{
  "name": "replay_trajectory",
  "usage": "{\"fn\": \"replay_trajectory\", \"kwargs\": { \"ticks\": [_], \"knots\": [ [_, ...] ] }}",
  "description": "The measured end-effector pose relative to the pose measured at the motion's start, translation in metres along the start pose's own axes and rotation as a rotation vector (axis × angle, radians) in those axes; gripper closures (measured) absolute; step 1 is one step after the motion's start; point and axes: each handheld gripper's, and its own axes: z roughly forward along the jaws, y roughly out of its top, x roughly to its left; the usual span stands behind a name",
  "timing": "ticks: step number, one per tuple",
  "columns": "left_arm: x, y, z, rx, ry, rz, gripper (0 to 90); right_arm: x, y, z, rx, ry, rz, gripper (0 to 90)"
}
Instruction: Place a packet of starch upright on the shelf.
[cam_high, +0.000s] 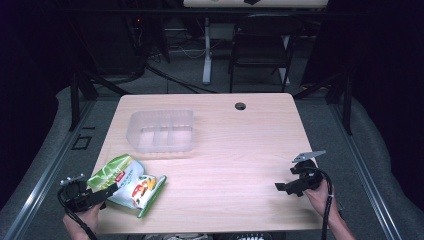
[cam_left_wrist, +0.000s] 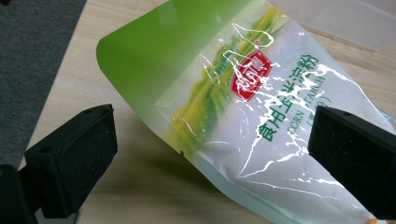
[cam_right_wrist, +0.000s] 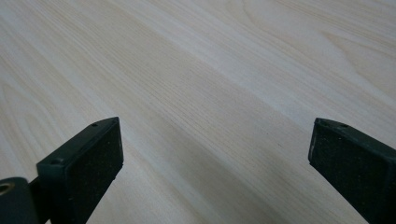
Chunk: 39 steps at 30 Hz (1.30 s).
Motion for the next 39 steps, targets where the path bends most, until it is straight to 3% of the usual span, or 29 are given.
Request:
{"fn": "replay_trajectory", "kwargs": {
  "ticks": [8,13,16,18,24,29,39],
  "knots": [
    [0.009,0.003,0.008,-0.009,-0.033,-0.053,5.4,0.000,-0.003,-0.002,0.007,-0.007,0.004,2.6],
    [0.012,0.006,0.012,-0.006,-0.047,-0.041,9.9,0.000,-0.002,-0.002,0.001,-0.009,0.004,2.7],
    [0.012,0.007,0.014,-0.006,-0.068,-0.056,14.6,0.001,-0.001,0.000,0.009,-0.001,-0.001,2.7],
    [0.010,0.007,0.015,0.002,-0.086,-0.046,16.8,0.000,-0.001,0.000,0.014,-0.006,-0.005,2.7],
    [0.000,0.009,0.016,0.018,-0.070,0.012,27.4,-0.001,-0.002,-0.001,0.001,-0.007,0.001,2.7],
    [0.002,0.008,0.015,0.025,-0.058,0.005,40.2,0.000,-0.002,-0.001,-0.002,-0.005,0.002,2.7],
    [0.001,0.005,0.014,0.035,-0.047,0.019,56.4,-0.001,-0.001,0.000,0.011,-0.003,-0.004,2.9]
  ]
}}
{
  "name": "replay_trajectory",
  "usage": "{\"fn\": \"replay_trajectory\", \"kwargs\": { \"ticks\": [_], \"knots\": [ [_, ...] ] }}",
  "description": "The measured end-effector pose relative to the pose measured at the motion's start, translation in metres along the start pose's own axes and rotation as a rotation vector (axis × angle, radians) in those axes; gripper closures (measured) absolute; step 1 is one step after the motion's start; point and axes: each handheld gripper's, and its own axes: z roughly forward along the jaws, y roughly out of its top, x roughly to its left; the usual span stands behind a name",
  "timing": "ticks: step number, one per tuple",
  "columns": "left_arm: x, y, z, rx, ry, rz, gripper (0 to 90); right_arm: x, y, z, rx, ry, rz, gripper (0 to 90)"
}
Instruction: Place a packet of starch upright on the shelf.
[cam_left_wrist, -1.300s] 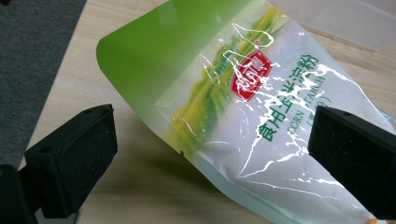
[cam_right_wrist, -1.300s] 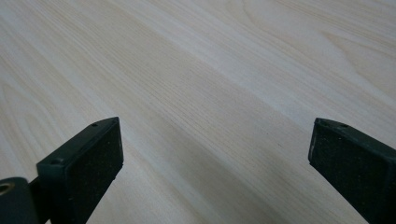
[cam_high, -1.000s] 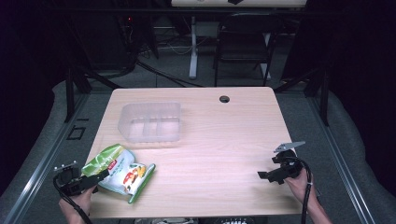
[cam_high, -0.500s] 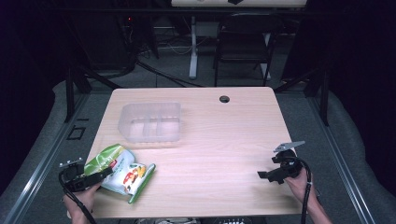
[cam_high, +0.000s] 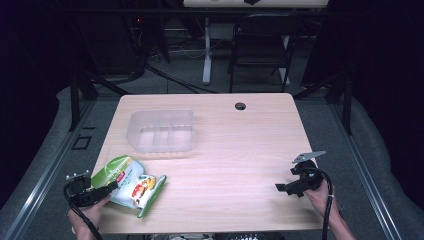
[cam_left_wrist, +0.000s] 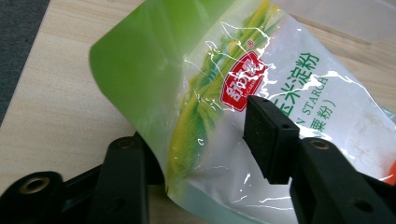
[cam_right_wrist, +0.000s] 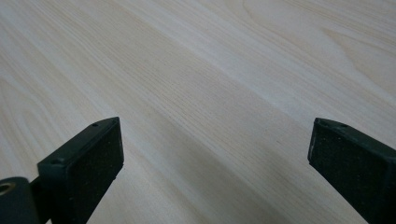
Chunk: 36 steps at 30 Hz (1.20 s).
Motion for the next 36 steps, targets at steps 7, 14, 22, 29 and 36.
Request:
{"fn": "replay_trajectory", "kwargs": {
  "ticks": [7,14,22,29,36],
  "knots": [
    [0.0032,-0.0019,-0.0022,0.004,-0.012,0.019,69.6,0.0021,0.0022,-0.0006,-0.003,-0.009,-0.014,2.8],
    [0.0037,-0.0016,-0.0023,0.014,-0.011,0.043,81.3,0.0001,0.0001,-0.0005,-0.013,-0.004,-0.004,2.9],
    [0.0037,-0.0011,-0.0027,0.009,-0.015,0.054,88.7,-0.0011,0.0000,0.0004,0.002,-0.007,0.003,2.9],
    [0.0017,-0.0007,-0.0045,-0.005,-0.010,0.070,87.1,0.0012,0.0005,-0.0011,-0.011,-0.017,-0.007,3.0],
    [-0.0024,0.0001,-0.0066,-0.042,-0.010,0.084,89.1,0.0006,-0.0011,-0.0011,-0.010,-0.009,-0.002,3.1]
  ]
}}
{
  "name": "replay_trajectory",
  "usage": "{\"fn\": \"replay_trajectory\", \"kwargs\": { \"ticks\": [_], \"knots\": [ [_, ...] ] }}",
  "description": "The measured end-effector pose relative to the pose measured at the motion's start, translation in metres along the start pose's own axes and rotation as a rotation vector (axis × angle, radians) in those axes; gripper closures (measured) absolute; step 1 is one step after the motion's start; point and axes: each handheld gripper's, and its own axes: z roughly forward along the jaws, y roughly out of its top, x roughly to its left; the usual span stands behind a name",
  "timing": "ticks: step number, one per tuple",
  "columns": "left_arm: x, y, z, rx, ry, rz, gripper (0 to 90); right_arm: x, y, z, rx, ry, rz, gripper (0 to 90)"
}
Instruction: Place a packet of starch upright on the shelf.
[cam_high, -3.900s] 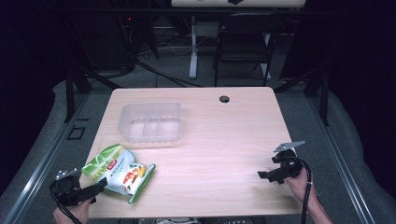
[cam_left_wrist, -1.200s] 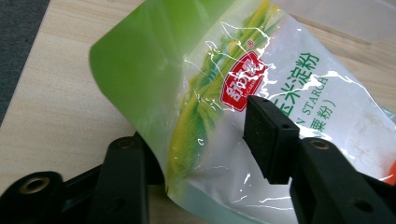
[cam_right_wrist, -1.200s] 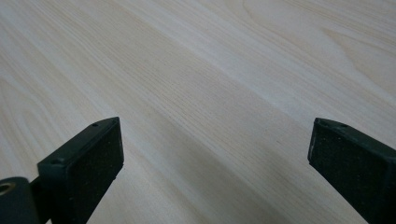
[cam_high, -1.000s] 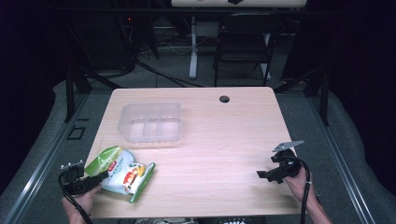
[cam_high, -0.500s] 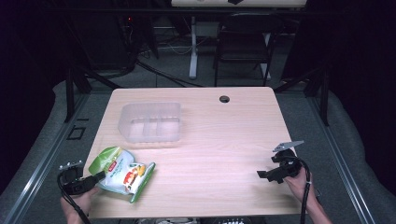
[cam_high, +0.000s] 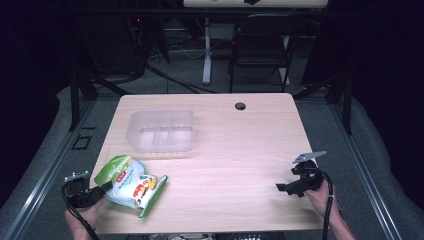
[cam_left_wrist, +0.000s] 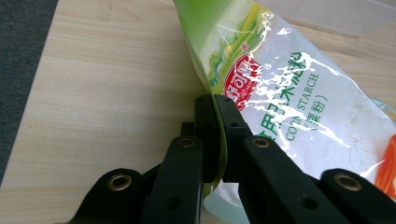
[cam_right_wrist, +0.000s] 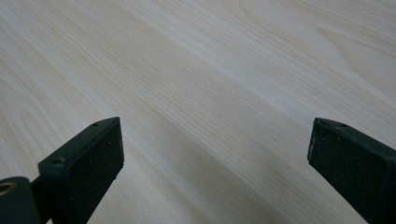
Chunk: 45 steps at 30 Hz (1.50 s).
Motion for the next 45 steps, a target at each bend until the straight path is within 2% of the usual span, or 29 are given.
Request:
{"fn": "replay_trajectory", "kwargs": {
  "ticks": [5,7,10,12,18,23,29,31,32,34,36,37,42,45],
  "knots": [
    [-0.001,0.001,-0.004,-0.007,-0.016,0.003,89.5,0.001,0.001,-0.001,0.007,-0.010,-0.007,3.1],
    [-0.002,0.002,-0.005,-0.024,-0.025,0.004,89.7,-0.001,0.001,0.001,0.010,0.001,0.002,3.2],
    [-0.005,0.003,-0.008,-0.027,-0.022,0.015,89.9,-0.002,0.000,0.001,0.009,-0.005,0.003,3.2],
    [-0.008,0.004,-0.012,-0.040,-0.035,0.029,89.9,0.000,0.000,0.000,0.005,-0.006,0.002,3.2],
    [-0.012,0.007,-0.015,-0.056,-0.049,0.030,89.9,-0.001,0.000,0.002,0.009,0.000,-0.003,3.2],
    [-0.013,0.008,-0.018,-0.062,-0.064,0.049,89.8,0.000,0.000,-0.001,0.006,-0.005,-0.007,3.3],
    [-0.016,0.008,-0.021,-0.078,-0.076,0.042,89.8,0.001,0.001,0.000,0.003,-0.002,-0.002,3.3],
    [-0.018,0.009,-0.021,-0.072,-0.058,0.061,89.9,-0.001,0.000,0.002,0.000,-0.003,0.004,3.4],
    [-0.020,0.010,-0.022,-0.077,-0.062,0.060,89.9,-0.001,0.000,-0.001,0.017,-0.003,-0.001,3.5],
    [-0.023,0.011,-0.023,-0.083,-0.066,0.070,89.9,0.001,-0.001,0.000,0.002,0.002,-0.002,3.5],
    [-0.025,0.011,-0.025,-0.081,-0.069,0.075,89.9,0.001,0.000,-0.002,0.017,-0.006,-0.017,3.5],
    [-0.026,0.012,-0.027,-0.084,-0.077,0.075,89.9,0.003,0.000,-0.001,0.001,-0.003,-0.010,3.5],
    [-0.032,0.014,-0.032,-0.094,-0.091,0.097,89.8,0.001,-0.001,0.000,0.008,0.001,-0.006,3.5],
    [-0.036,0.016,-0.034,-0.126,-0.113,0.093,89.8,0.000,-0.001,0.000,0.006,0.005,-0.006,3.5]
  ]
}}
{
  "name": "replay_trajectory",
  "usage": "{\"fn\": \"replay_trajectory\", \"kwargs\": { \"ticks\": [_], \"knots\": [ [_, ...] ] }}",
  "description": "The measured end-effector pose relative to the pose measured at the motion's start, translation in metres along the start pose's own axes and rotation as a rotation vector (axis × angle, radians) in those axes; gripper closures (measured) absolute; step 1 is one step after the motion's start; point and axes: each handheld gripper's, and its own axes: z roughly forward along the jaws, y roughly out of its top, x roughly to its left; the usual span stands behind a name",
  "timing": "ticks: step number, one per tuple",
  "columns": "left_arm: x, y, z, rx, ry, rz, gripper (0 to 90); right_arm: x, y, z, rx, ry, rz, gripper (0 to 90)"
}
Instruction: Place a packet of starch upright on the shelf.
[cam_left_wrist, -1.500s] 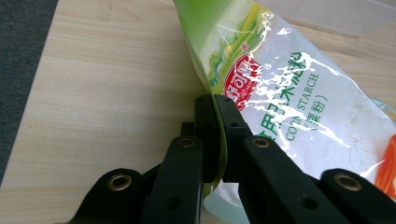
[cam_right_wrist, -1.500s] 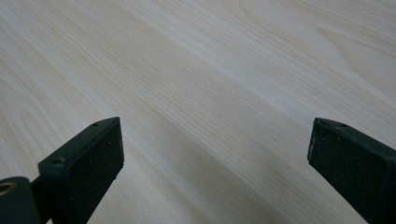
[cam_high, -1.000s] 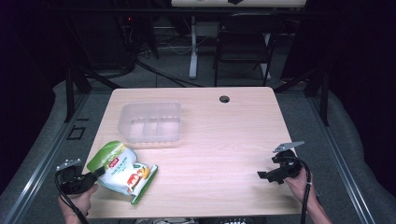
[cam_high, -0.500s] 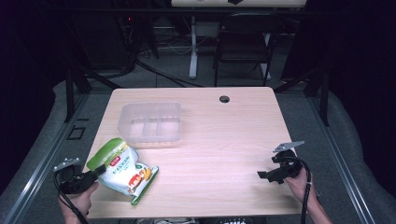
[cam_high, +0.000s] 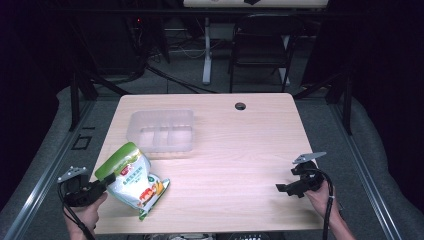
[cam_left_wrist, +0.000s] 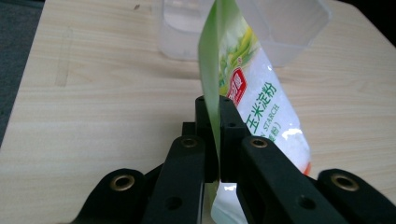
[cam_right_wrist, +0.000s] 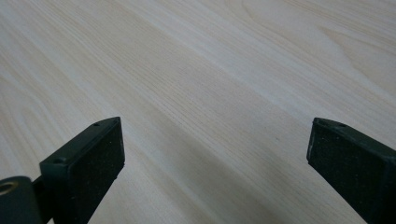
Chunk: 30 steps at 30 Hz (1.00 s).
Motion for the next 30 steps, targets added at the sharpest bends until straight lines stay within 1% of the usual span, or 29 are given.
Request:
{"fn": "replay_trajectory", "kwargs": {
  "ticks": [1,4,5,6,7,8,11,12,13,15,16,17,19,20,21,23,24,25,26,29,30],
  "knots": [
    [-0.002,0.001,-0.001,-0.006,-0.006,0.005,89.9,0.000,0.000,-0.001,0.008,-0.002,-0.005,3.5],
    [-0.005,0.003,-0.002,-0.010,-0.021,0.007,89.9,0.002,0.001,-0.001,-0.003,-0.012,-0.004,3.5],
    [-0.006,0.003,-0.003,-0.012,-0.023,0.004,89.9,0.002,0.001,-0.001,0.002,-0.011,-0.005,3.5],
    [-0.006,0.004,-0.003,-0.012,-0.037,-0.006,89.9,0.002,0.001,0.000,0.000,-0.011,-0.004,3.5],
    [-0.006,0.004,-0.003,-0.012,-0.037,-0.006,89.9,0.002,0.001,0.000,0.000,-0.011,-0.004,3.5],
    [-0.007,0.005,-0.004,-0.014,-0.046,-0.004,89.9,0.002,0.001,0.000,0.006,-0.020,-0.007,3.5],
    [-0.009,0.007,-0.005,-0.020,-0.062,-0.011,90.0,0.002,0.001,0.000,-0.006,-0.012,-0.012,3.6],
    [-0.013,0.010,-0.007,-0.016,-0.050,0.008,90.0,0.002,0.000,-0.001,-0.005,-0.021,-0.016,3.6],
    [-0.016,0.011,-0.007,-0.020,-0.049,0.022,90.0,0.002,0.001,-0.002,0.005,-0.022,-0.021,3.5],
    [-0.017,0.012,-0.008,-0.022,-0.054,0.026,90.0,0.003,0.001,-0.002,-0.003,-0.015,-0.015,3.6],
    [-0.020,0.015,-0.009,-0.024,-0.064,0.029,90.0,0.004,0.002,-0.001,-0.007,-0.023,-0.017,3.5],
    [-0.022,0.016,-0.010,-0.031,-0.070,0.025,90.0,0.004,0.003,-0.001,0.001,-0.024,-0.020,3.6],
    [-0.023,0.018,-0.011,-0.032,-0.076,0.027,90.0,0.004,0.003,0.000,-0.003,-0.020,-0.021,3.5],
    [-0.025,0.021,-0.014,-0.027,-0.083,0.038,90.0,0.004,0.002,0.000,-0.006,-0.022,-0.020,3.5],
    [-0.025,0.021,-0.014,-0.027,-0.083,0.038,90.0,0.003,0.001,0.000,-0.006,-0.028,-0.018,3.5],
    [-0.028,0.023,-0.016,-0.035,-0.090,0.045,90.0,0.003,0.000,-0.003,-0.009,-0.024,-0.011,3.6],
    [-0.032,0.026,-0.019,-0.033,-0.095,0.056,90.0,0.003,0.000,-0.004,-0.008,-0.028,-0.012,3.6],
    [-0.035,0.027,-0.021,-0.031,-0.095,0.069,90.0,0.003,0.000,-0.005,-0.019,-0.028,-0.005,3.6],
    [-0.038,0.029,-0.022,-0.026,-0.093,0.085,90.0,0.004,0.000,-0.005,-0.024,-0.030,-0.009,3.6],
    [-0.044,0.034,-0.024,-0.013,-0.082,0.119,90.0,0.004,0.002,-0.004,-0.015,-0.038,-0.024,3.5],
    [-0.046,0.037,-0.025,-0.003,-0.077,0.138,90.0,0.004,0.002,-0.004,-0.011,-0.048,-0.028,3.6]
  ]
}}
